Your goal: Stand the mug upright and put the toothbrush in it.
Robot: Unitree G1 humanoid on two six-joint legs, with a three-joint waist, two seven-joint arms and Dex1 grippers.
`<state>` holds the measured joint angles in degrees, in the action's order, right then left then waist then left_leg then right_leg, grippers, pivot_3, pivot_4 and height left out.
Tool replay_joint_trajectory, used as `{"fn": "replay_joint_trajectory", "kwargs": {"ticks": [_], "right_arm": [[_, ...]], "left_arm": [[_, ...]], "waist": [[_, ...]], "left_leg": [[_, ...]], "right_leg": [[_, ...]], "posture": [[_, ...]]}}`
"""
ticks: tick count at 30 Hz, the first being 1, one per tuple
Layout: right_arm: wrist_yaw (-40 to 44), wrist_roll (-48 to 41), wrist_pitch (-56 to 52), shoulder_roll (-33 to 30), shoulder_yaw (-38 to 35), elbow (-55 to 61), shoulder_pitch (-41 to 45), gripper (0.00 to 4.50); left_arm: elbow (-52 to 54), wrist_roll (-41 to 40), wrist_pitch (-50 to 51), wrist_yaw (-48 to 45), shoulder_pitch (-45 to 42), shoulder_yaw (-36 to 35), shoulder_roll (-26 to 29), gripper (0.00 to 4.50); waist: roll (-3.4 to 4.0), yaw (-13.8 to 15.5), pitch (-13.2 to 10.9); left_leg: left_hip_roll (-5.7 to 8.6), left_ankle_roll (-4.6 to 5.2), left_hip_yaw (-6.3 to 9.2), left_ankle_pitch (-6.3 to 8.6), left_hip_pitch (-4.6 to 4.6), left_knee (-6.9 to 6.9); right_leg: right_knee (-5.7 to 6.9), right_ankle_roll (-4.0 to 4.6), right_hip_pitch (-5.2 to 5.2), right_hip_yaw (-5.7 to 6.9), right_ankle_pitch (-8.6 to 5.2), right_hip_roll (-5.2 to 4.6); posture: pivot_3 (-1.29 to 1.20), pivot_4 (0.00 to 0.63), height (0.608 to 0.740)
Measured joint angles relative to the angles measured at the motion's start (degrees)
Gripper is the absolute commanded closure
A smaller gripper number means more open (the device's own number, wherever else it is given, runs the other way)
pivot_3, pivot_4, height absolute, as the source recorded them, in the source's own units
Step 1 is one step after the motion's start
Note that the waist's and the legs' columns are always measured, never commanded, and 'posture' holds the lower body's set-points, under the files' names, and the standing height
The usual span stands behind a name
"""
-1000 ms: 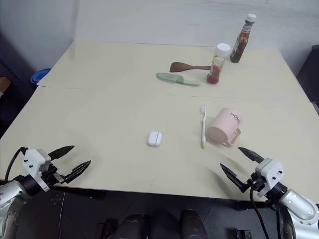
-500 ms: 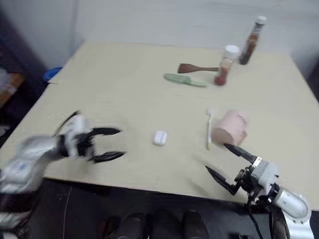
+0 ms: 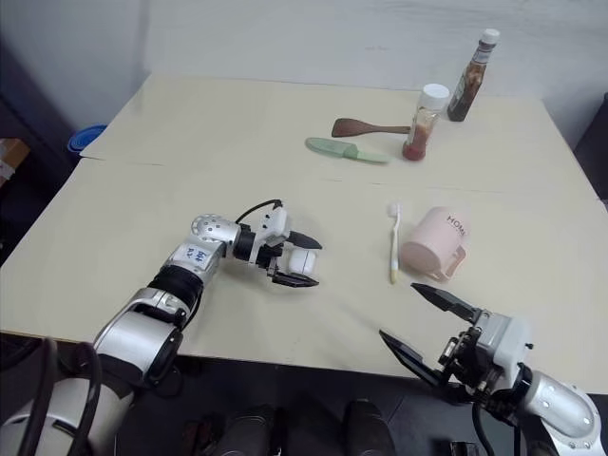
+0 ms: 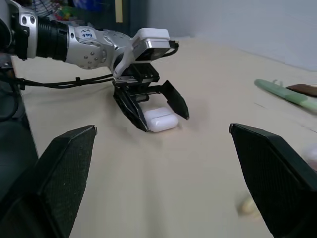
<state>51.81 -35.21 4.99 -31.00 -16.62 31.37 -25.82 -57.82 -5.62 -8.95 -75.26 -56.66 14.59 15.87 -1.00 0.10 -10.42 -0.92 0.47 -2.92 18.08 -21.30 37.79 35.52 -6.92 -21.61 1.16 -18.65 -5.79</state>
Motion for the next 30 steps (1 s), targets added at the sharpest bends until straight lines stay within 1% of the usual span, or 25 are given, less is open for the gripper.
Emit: {"fn": "replay_joint_trajectory", "kwargs": {"ticks": [2,5,10,12,16,18,20,21,23,25,28,30], "right_arm": [[-0.59,0.27,0.12,0.51,-0.02,0.21,-0.85,0.0],[-0.83,0.96,1.34,1.75,-0.03,0.16,-1.92,0.0],[0.37,1.96,4.22,2.49,-0.03,-1.06,-2.31,0.0],[1.2,1.98,5.16,2.6,-0.01,-2.47,-2.28,0.0],[3.68,1.89,6.04,2.58,0.55,-5.22,-0.54,0.0],[5.71,1.23,6.21,2.22,1.86,-5.81,2.09,0.0],[7.34,-0.02,5.84,2.01,3.92,-5.76,5.3,0.0],[7.68,-0.22,5.46,1.89,4.73,-5.78,6.59,0.0],[7.83,-0.26,4.67,1.82,6.0,-6.01,9.29,0.0],[8.02,-0.33,4.48,1.79,7.11,-6.33,11.92,0.0],[8.49,-0.32,4.39,1.81,7.74,-7.17,13.82,0.0],[8.72,-0.26,4.21,1.88,7.98,-8.53,15.52,0.0]], "left_arm": [[-2.15,1.61,-1.26,0.78,-0.18,0.01,-0.71,0.59],[-4.7,3.47,-4.37,4.06,-0.5,-0.25,-1.78,1.53],[-6.12,3.98,-6.72,7.02,-0.34,-1.95,-2.01,1.57],[-5.48,2.8,-6.87,7.2,1.17,-4.4,-1.4,1.57],[0.66,-3.12,-5.79,11.72,6.46,-13.54,2.36,1.57],[11.68,-6.39,0.19,17.55,11.97,-19.37,6.42,1.57],[26.36,-9.46,12.19,26.23,20.57,-26.32,11.62,1.57],[31.95,-10.22,18.02,30.48,24.07,-29.37,13.59,1.57],[40.41,-10.8,28.47,38.24,29.98,-34.06,15.81,1.57],[45.79,-11.0,37.35,45.01,35.12,-37.85,16.71,1.57],[47.56,-11.12,42.85,49.55,38.74,-40.57,16.8,1.57],[47.79,-12.19,44.07,50.62,39.09,-42.02,16.79,0.85]], "waist": [[0.0,-0.01,0.0],[0.0,0.12,0.0],[0.0,0.14,0.0],[0.0,-0.26,0.0],[-0.01,-0.85,-0.02],[-0.01,-1.57,-0.02],[0.0,-2.64,-0.03],[0.01,-2.78,-0.03],[0.01,-2.03,-0.03],[0.01,-1.18,-0.04],[-0.02,0.42,-0.04],[-0.06,0.92,-0.02]], "left_leg": [[-0.02,0.01,0.0,0.0,0.0,0.0],[-0.02,0.02,0.01,0.01,0.01,0.0],[0.02,0.1,0.0,0.05,0.06,0.05],[-0.01,0.08,-0.01,0.06,0.07,0.05],[-0.24,-0.07,0.01,0.06,0.05,0.04],[-0.35,-0.15,-0.02,0.1,0.06,0.04],[-0.57,-0.33,-0.05,0.13,0.12,0.01],[-0.62,-0.38,0.0,0.15,0.11,0.0],[-0.59,-0.42,0.13,0.17,0.1,0.0],[-0.51,-0.42,0.24,0.18,0.07,0.01],[-0.23,-0.4,0.37,0.18,0.04,0.01],[-0.09,-0.37,0.38,0.16,0.04,0.03]], "right_leg": [[0.01,0.0,0.0,0.0,0.0,-0.02],[0.01,0.0,0.01,0.01,0.0,-0.08],[0.06,-0.06,0.06,0.01,0.03,-0.16],[0.1,-0.06,0.04,-0.01,0.03,-0.14],[0.13,-0.04,-0.04,-0.03,0.03,-0.09],[0.18,-0.04,-0.03,-0.09,0.03,-0.22],[0.3,0.0,-0.03,-0.14,0.01,-0.15],[0.29,0.04,-0.03,-0.15,-0.01,-0.19],[0.32,0.17,-0.02,-0.06,-0.07,-0.27],[0.3,0.19,0.01,0.07,-0.09,-0.38],[0.1,0.2,0.04,0.21,-0.09,-0.67],[0.08,0.2,0.07,0.21,-0.09,-0.81]], "posture": [[0.0,0.15,0.74],[0.0,0.15,0.74],[0.0,0.15,0.74],[0.0,0.15,0.74],[0.0,0.15,0.74],[0.0,0.15,0.74],[0.0,0.15,0.74],[0.0,0.15,0.74],[0.0,0.15,0.74],[0.0,0.15,0.74],[0.0,0.15,0.74],[0.0,0.15,0.74]]}}
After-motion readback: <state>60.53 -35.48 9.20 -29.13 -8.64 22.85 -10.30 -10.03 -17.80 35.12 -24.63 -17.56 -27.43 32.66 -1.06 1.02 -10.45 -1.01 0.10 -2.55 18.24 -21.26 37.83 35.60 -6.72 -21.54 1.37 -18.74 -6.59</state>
